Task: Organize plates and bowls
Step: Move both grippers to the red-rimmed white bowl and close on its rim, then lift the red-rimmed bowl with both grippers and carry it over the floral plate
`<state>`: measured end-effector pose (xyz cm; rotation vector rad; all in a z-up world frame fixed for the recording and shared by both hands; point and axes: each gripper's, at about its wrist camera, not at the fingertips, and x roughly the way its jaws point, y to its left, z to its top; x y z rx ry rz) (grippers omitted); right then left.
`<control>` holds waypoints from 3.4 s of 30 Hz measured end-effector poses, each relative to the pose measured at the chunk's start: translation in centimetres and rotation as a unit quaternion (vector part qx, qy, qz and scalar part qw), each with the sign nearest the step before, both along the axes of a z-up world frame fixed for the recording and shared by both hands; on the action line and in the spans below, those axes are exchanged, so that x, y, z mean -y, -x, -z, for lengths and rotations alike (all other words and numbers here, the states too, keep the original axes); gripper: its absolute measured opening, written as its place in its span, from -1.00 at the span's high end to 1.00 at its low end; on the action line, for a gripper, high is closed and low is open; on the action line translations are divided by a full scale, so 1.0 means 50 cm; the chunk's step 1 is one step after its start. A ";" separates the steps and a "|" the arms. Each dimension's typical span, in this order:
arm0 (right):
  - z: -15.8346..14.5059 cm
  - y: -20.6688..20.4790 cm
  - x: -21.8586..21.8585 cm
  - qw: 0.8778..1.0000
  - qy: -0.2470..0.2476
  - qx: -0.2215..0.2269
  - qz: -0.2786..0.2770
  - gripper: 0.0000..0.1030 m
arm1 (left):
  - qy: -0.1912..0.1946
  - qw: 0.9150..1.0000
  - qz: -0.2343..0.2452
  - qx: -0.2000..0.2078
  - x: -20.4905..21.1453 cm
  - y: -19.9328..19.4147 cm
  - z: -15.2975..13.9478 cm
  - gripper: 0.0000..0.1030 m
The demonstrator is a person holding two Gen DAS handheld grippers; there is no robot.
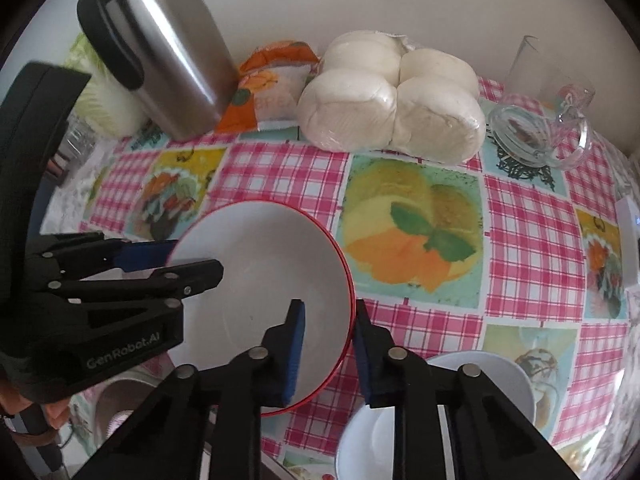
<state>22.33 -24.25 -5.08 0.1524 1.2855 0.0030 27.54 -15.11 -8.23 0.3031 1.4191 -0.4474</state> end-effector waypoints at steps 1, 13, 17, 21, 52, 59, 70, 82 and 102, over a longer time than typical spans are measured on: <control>0.001 0.000 -0.002 1.000 0.006 -0.003 -0.004 0.60 | -0.003 1.000 0.004 -0.004 0.006 0.003 0.005 0.40; 0.029 -0.014 -0.019 0.999 0.021 -0.034 -0.015 0.73 | -0.034 0.999 0.032 0.007 0.074 0.039 0.040 0.46; 0.032 -0.017 -0.020 0.999 0.026 -0.032 -0.014 0.73 | -0.044 0.998 0.038 0.021 0.073 0.046 0.040 0.58; 0.031 -0.017 -0.023 0.999 0.025 -0.028 -0.016 0.73 | -0.029 0.999 0.033 0.029 0.062 0.060 0.027 0.75; 0.006 -0.024 0.022 0.999 0.010 -0.013 0.036 0.85 | 0.023 0.999 -0.003 0.048 0.055 0.050 -0.018 0.78; 0.008 -0.028 0.029 0.999 0.008 -0.019 0.029 0.85 | 0.025 1.000 -0.008 0.011 0.039 0.055 -0.006 0.76; 0.003 -0.006 0.032 0.999 0.010 -0.033 0.017 0.73 | 0.026 0.999 0.004 -0.025 0.040 0.084 0.015 0.65; 0.028 -0.001 0.014 0.999 0.020 -0.040 0.004 0.76 | 0.000 1.000 0.021 0.012 0.092 0.103 0.047 0.70; -0.156 0.067 0.029 0.999 0.015 0.023 0.037 0.78 | 0.039 0.997 0.002 0.064 0.083 0.197 -0.146 0.70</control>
